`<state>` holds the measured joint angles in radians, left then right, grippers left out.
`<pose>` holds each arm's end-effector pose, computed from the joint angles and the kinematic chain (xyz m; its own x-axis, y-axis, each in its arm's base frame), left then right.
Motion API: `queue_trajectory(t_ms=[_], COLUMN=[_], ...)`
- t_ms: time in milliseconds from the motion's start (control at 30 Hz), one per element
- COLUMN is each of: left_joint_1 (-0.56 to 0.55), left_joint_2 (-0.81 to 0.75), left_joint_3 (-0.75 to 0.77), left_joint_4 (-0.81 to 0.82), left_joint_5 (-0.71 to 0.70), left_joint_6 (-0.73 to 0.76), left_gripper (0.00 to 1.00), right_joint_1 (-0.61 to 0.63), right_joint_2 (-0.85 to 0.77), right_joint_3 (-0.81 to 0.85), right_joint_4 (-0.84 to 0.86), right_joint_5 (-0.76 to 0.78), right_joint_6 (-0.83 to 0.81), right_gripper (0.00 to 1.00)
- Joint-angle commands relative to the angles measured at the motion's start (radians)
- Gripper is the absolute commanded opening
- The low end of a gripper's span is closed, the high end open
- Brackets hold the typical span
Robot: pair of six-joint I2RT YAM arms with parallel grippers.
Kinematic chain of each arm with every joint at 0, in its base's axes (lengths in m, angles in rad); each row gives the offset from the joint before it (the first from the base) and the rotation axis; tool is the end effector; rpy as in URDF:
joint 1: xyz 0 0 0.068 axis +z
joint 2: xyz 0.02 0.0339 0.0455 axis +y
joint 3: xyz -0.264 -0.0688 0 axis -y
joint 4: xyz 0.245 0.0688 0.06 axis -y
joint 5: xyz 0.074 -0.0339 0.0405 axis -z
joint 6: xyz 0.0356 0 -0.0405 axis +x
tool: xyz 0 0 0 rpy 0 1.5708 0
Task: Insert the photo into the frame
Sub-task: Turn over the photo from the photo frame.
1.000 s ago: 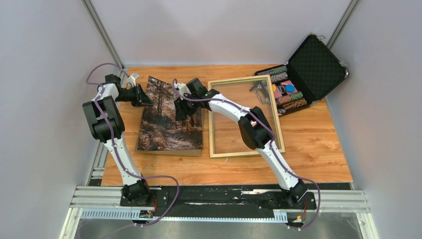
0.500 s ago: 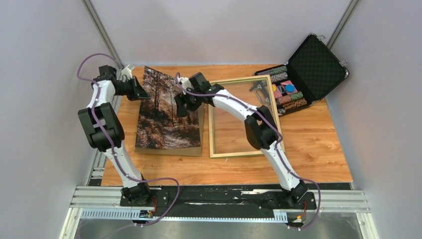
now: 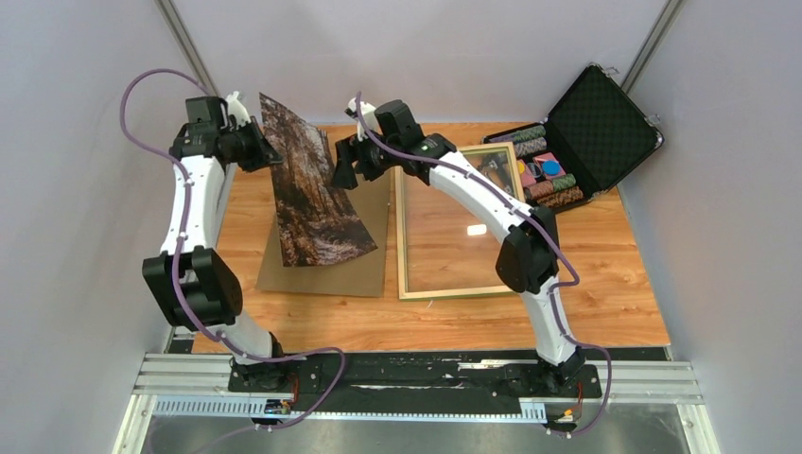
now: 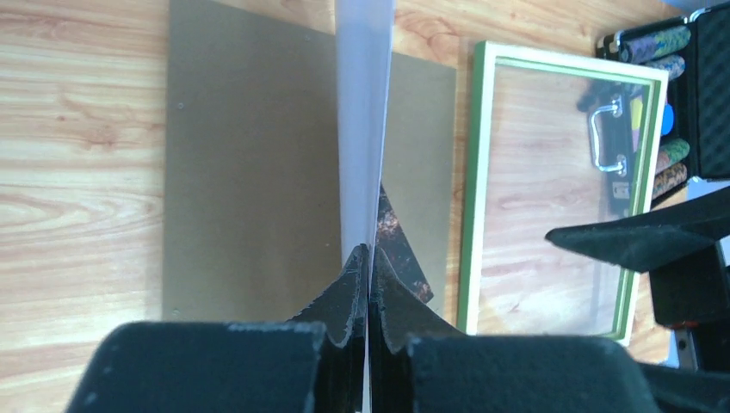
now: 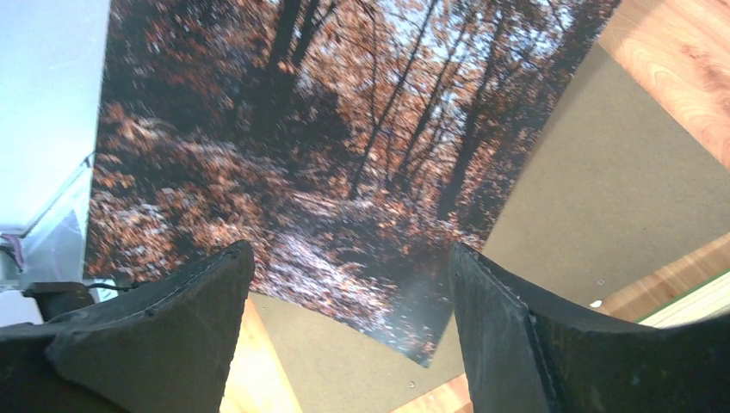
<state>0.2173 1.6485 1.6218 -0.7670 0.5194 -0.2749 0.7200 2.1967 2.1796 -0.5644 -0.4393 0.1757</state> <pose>0.3559 0.0605 0.3553 -0.7115 -0.3984 -0.5788 -0.0420 0.8464 -0.5309 0.3730 0.3473 0.3249 -0.5576 -0.2786 -0.7819 -0.7785 0.5025 0.3761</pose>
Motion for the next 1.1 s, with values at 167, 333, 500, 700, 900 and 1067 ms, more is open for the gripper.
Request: queue_trajectory(t_ms=[167, 333, 500, 700, 900, 1067], left_joint_1=[-0.181, -0.288, -0.32, -0.338, -0.338, -0.343], left_joint_2=[-0.099, -0.072, -0.072, -0.082, -0.11, -0.131], left_joint_3=[0.039, 0.073, 0.036, 0.003, -0.012, -0.021], left_joint_4=[0.04, 0.031, 0.063, 0.106, 0.123, 0.116], left_joint_5=[-0.338, -0.385, -0.406, -0.403, -0.401, -0.413], left_joint_6=[-0.272, -0.307, -0.338, -0.34, -0.34, -0.355], left_gripper=[0.0, 0.0, 0.0, 0.0, 0.0, 0.0], right_joint_1=[0.089, 0.157, 0.214, 0.244, 0.261, 0.265], right_joint_2=[-0.123, -0.159, -0.155, -0.151, -0.153, -0.127], right_joint_3=[0.052, 0.026, 0.007, -0.025, -0.081, -0.068], right_joint_4=[-0.03, -0.044, -0.043, -0.027, 0.009, 0.014], right_joint_5=[0.095, 0.219, 0.327, 0.454, 0.526, 0.536], right_joint_6=[0.054, 0.016, -0.018, -0.052, -0.073, -0.074], right_gripper=[0.82, 0.81, 0.79, 0.78, 0.78, 0.78])
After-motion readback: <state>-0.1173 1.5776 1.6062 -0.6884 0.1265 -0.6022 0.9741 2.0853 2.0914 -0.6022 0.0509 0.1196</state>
